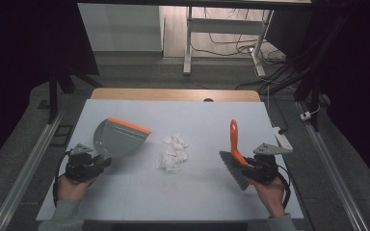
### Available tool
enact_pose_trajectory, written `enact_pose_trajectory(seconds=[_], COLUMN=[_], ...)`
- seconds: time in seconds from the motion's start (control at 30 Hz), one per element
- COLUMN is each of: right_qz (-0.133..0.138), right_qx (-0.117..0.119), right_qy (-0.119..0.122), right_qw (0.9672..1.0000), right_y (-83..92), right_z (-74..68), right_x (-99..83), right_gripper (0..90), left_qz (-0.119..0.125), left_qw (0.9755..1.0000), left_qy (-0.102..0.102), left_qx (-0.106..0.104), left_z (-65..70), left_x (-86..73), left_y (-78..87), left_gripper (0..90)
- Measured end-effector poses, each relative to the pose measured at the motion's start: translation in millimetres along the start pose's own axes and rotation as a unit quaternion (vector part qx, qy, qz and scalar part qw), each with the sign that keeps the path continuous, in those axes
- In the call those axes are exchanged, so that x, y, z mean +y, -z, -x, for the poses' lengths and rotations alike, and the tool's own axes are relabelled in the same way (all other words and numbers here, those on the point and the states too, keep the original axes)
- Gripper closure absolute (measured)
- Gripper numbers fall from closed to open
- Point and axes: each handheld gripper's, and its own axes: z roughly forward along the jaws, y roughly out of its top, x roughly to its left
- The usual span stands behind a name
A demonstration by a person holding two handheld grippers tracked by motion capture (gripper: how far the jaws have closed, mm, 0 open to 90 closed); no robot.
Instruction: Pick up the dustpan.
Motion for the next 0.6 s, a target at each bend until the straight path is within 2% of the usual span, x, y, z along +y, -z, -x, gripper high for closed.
enact_pose_trajectory(seconds=[0.13, 0.6], right_qz=[0.001, 0.008], right_qx=[0.000, -0.003], right_qy=[0.000, -0.003], right_qw=[1.0000, 1.0000], right_y=[-0.3, 3.7], right_z=[-0.7, 1.2], right_x=[-0.1, 0.2], right_gripper=[70.2, 70.2], left_qz=[0.005, 0.000], left_qw=[0.9998, 0.9978], left_qy=[-0.011, -0.055], left_qx=[-0.019, -0.035], left_z=[-2.9, -0.7], left_x=[-0.3, -1.3], left_y=[6.1, 22.4], left_gripper=[61.6, 61.6])
